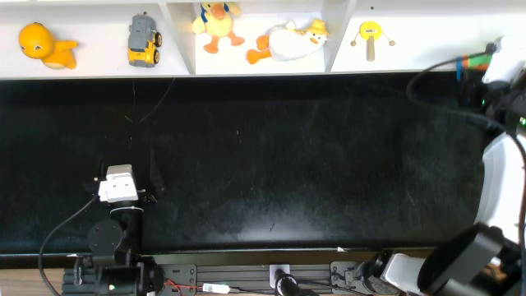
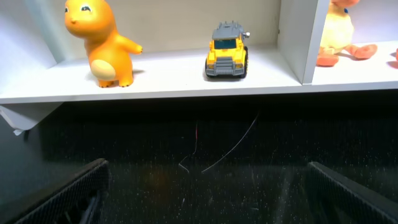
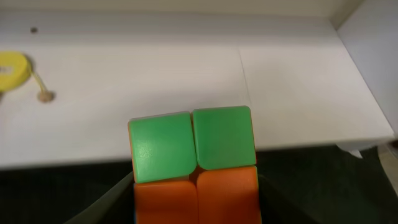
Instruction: Store Toys
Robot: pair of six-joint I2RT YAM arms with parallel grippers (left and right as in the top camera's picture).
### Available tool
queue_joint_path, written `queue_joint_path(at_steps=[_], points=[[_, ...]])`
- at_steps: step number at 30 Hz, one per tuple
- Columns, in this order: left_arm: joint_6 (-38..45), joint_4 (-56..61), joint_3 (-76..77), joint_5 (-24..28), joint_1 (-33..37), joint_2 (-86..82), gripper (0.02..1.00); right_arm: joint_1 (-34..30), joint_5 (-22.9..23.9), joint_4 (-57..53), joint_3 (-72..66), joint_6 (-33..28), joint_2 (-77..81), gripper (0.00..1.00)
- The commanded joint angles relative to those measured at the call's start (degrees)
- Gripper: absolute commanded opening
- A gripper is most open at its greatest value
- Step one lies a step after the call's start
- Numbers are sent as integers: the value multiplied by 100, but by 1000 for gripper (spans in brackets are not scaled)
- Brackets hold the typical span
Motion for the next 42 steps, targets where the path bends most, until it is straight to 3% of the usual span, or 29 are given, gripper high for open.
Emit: queue_joint_path(at_steps=[1, 16, 17, 18, 22, 26, 32, 35, 38, 42], points=[[-15, -7, -7, -66, -20, -59, 998, 337, -39, 33, 922, 413, 782, 472], [-15, -7, -7, -66, -20, -59, 998, 625, -37, -221, 2186, 472, 2151, 492], [-17, -7, -7, -66, -20, -59, 996, 627, -35, -236, 2186, 472, 2168, 627], [-15, -7, -7, -66, -20, -59, 998, 627, -20, -282, 2186, 474, 2177, 998], [-15, -7, -7, -68, -20, -59, 998, 640, 162, -485, 2186, 542, 2127, 998], [-15, -7, -7, -66, -20, -59, 998, 870, 957, -999, 1812, 538, 1652, 996], [-17, -7, -7, -66, -20, -59, 996, 1316, 1838, -527, -326, 538, 160, 998], [-15, -7, -7, -68, -20, -59, 998, 1504, 1843, -289, -1495, 732, -798, 998], [-15, -7, -7, -66, -20, -59, 998, 2011, 1845, 798, -2981, 1580, -2063, 998], [-15, -7, -7, -66, -20, -59, 998, 2881, 1884, 2293, -4409, 1655, -3217, 998]])
